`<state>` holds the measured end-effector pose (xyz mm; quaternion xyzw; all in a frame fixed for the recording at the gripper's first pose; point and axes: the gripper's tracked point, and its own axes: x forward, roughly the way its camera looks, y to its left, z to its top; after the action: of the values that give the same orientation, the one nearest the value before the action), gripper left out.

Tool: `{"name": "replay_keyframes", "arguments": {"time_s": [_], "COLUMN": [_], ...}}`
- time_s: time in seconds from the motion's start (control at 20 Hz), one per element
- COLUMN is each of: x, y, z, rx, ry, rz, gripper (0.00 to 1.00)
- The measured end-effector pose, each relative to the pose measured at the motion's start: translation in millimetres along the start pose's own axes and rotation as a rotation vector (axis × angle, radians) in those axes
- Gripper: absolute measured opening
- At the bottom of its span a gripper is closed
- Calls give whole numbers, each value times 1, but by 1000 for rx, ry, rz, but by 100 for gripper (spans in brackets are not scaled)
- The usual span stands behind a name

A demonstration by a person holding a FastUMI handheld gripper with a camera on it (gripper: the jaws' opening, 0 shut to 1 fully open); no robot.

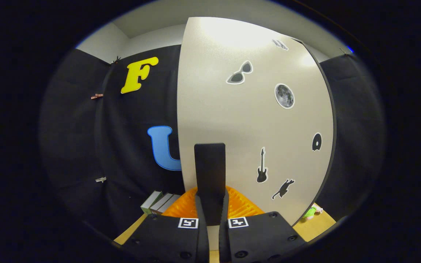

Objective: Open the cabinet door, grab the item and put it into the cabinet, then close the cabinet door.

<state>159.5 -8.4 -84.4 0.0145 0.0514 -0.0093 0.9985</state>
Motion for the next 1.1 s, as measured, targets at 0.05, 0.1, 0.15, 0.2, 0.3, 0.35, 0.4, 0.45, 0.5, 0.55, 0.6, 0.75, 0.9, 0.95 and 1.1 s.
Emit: {"name": "replay_keyframes", "arguments": {"time_s": [0.05,0.1,0.15,0.2,0.3,0.35,0.4,0.45,0.5,0.55,0.6,0.75,0.9,0.95,1.1], "x": [-4,-10,-12,-16,-23,-28,-32,-38,-43,-44,-47,-56,-70,-73,-84], "y": [-2,-4,-7,-9,-12,-14,-15,-17,-19,-22,-24,-31,-36,-40,-49], "z": [0,0,0,2,1,1,2,2,1,0,0,0,1,1,2], "rx": [4,13,23,29,19,13,9,-3,-14,-17,-13,-21,-33,-35,-25], "ry": [-4,-6,-5,-8,2,5,2,-1,0,3,1,3,1,0,5], "rz": [-8,-18,-27,-37,-54,-60,-65,-64,-59,-52,-43,9,92,126,210], "gripper": [15,14,14,14,14,14,14,14,14,14,14,14,14,14,14]}}
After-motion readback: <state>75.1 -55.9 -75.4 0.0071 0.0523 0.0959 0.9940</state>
